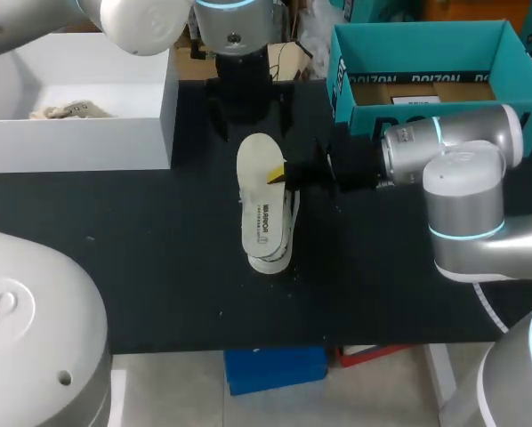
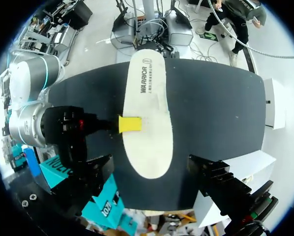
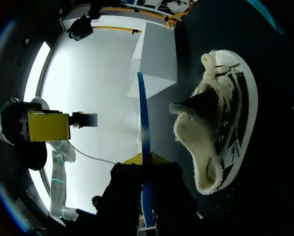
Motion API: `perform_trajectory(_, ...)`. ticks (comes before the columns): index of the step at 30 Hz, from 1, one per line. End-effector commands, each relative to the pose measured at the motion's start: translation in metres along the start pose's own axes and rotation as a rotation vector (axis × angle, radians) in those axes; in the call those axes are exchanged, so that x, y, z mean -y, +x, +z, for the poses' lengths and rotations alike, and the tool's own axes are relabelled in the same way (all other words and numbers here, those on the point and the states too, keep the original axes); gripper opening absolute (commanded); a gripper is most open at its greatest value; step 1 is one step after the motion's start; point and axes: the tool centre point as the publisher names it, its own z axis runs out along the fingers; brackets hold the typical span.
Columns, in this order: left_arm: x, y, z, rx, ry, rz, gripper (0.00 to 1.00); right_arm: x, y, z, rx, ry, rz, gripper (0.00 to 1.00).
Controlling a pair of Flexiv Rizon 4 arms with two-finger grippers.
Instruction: Take the shoe out of the shoebox, open the shoe tongue, remove and reinsert the insole, then place the shoe into the shoebox
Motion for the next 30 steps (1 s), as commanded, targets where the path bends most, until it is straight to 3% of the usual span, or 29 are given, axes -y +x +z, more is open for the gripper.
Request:
perform_trajectory(1,-0.017,0.0,0.006,0.003,0.012,0.005,1.0,0.0,0.0,0.001,0.002,-0.001,0.001,0.0)
perform_trajectory(9,-0.039,0.002,0.013,0.01,0.015,0.009,1.0,0.0,0.0,0.001,0.002,-0.001,0.001,0.0)
perform_trajectory(15,-0.042,0.001,0.013,0.019,0.013,0.004,1.0,0.0,0.0,0.001,0.002,-0.001,0.001,0.0)
perform_trajectory(21,-0.021,-0.003,0.005,0.023,0.009,-0.005,1.0,0.0,0.0,0.001,0.002,-0.001,0.001,0.0)
perform_trajectory(30,0.037,-0.006,0.003,0.024,0.025,-0.043,1.0,0.0,0.0,0.001,0.002,-0.001,0.001,0.0)
